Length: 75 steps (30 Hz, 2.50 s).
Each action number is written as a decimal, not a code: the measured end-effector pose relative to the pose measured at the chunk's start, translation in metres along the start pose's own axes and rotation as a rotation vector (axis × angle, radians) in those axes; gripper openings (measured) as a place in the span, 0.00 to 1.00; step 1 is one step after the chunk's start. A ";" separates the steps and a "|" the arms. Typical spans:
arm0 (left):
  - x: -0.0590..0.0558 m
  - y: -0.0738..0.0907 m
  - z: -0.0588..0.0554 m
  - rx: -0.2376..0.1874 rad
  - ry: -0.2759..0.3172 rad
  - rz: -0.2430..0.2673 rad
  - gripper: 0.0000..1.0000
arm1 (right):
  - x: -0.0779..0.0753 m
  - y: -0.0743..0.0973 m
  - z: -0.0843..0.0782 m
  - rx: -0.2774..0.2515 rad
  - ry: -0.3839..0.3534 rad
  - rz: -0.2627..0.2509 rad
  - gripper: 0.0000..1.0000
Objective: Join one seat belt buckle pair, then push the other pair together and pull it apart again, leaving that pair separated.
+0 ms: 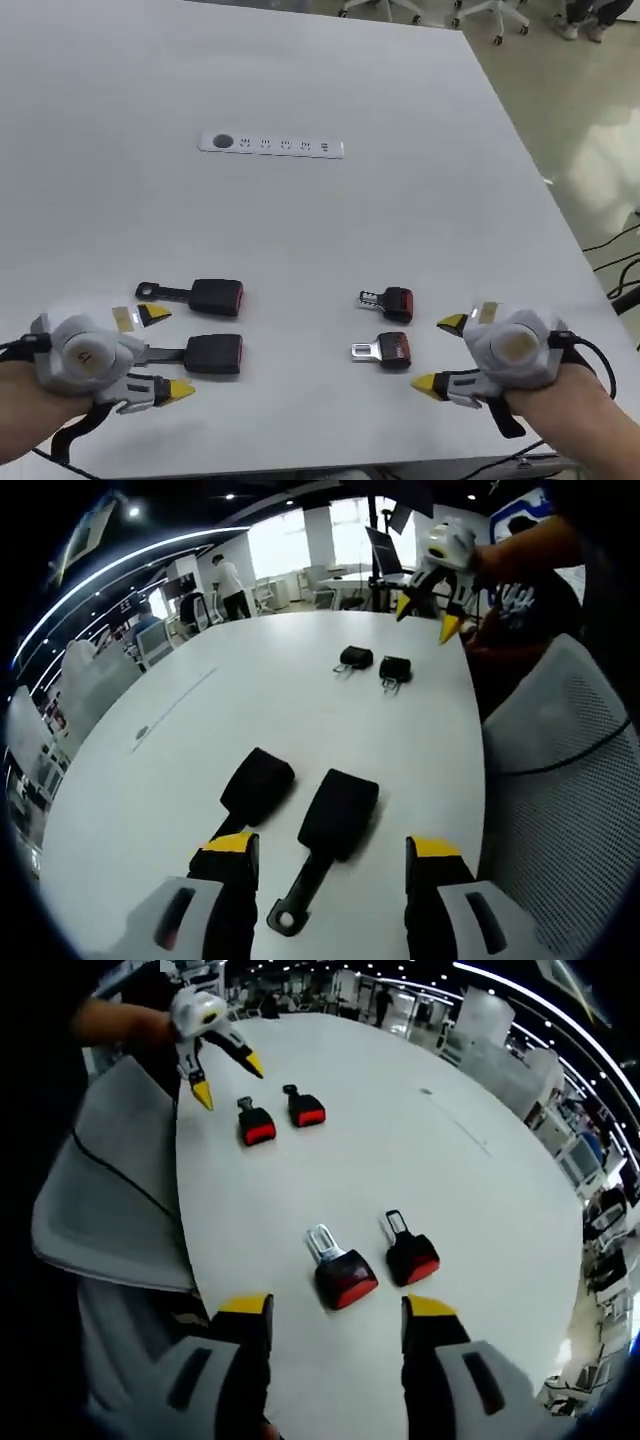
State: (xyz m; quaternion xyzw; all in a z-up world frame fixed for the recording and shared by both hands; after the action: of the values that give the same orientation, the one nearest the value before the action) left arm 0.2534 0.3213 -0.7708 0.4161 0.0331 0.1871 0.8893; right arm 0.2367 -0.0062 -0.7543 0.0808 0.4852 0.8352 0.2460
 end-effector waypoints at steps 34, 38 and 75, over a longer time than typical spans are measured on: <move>0.001 -0.052 -0.007 0.243 -0.419 -0.241 0.31 | -0.012 -0.078 -0.009 0.253 0.315 0.244 0.34; 0.000 -0.054 -0.007 0.244 -0.428 -0.234 0.31 | -0.015 -0.077 -0.010 0.240 0.273 0.253 0.33; 0.001 -0.063 -0.012 0.282 -0.368 -0.290 0.32 | 0.005 -0.085 0.002 0.228 0.263 0.237 0.34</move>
State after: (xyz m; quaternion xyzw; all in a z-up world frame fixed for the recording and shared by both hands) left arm 0.2705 0.2936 -0.8256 0.5538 -0.0441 -0.0274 0.8310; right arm 0.2611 0.0322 -0.8259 0.0548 0.5916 0.8014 0.0695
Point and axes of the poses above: the centre of the closed fingertips' face, and the gripper's own axes: y roughly backward along the fingers, x roughly to its left, z roughly out of its top, the point moved 4 cm from there along y, roughly backward along the fingers, and after that the axes turned 4 degrees about -y, right-handed, at the moved point
